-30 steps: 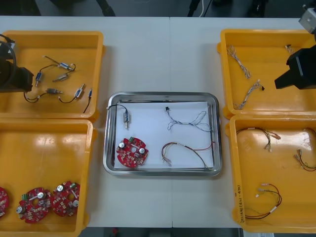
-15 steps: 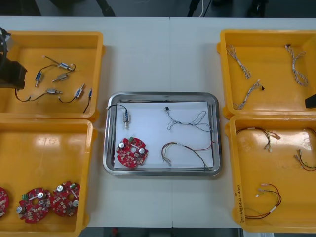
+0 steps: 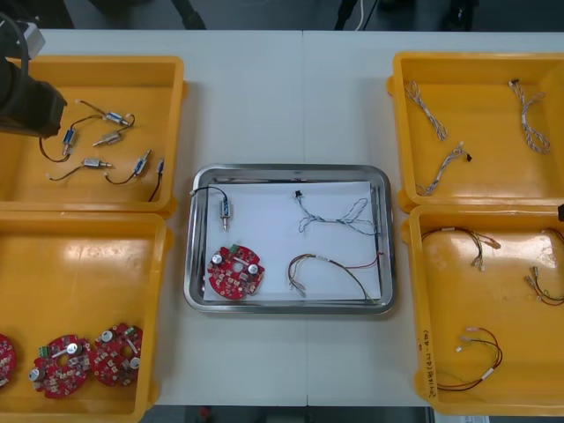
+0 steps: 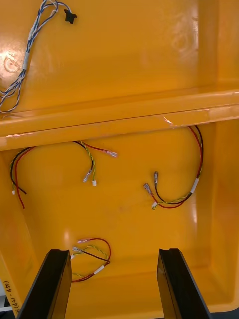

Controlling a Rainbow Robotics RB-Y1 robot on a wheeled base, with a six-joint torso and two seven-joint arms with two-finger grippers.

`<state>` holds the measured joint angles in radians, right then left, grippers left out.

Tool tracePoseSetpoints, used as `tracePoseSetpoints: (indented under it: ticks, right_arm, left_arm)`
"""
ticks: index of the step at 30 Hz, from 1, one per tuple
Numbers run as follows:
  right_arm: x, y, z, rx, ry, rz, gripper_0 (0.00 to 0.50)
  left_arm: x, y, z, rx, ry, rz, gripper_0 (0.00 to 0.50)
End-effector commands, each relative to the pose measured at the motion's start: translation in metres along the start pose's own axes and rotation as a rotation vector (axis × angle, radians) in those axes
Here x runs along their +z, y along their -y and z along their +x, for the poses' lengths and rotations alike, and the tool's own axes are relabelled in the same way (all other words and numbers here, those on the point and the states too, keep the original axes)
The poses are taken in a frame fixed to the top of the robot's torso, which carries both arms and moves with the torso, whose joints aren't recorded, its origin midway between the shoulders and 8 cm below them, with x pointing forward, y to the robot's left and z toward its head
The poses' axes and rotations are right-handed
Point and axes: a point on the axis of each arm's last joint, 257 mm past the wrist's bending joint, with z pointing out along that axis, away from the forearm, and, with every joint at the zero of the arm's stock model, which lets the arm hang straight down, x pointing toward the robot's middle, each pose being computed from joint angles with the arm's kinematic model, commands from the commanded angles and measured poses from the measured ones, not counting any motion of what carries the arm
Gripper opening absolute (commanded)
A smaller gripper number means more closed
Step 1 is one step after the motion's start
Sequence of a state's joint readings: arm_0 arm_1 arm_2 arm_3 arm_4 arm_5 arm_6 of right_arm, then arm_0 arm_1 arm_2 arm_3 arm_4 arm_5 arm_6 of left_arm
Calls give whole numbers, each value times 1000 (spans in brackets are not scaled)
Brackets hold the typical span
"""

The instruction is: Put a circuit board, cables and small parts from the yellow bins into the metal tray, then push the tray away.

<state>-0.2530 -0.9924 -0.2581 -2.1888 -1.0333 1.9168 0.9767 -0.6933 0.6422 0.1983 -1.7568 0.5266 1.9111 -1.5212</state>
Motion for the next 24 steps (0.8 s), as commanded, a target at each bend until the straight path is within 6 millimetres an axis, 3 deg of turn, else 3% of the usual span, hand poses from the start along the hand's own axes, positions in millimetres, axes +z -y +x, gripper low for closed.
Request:
tracePoseSetpoints:
  ticks: [1,17,24]
  right_arm:
    - [-1,-2,-1,-17,26,-10,500]
    - [-1,-4,-1,-59,32,-17,500]
    - [-1,-4,-4,-87,38,-12,500]
  left_arm:
    - [-9,46,-12,-148,58,16,0]
    - [-5,188,1,-201,37,109,0]
    - [-1,236,19,-223,-3,128,0]
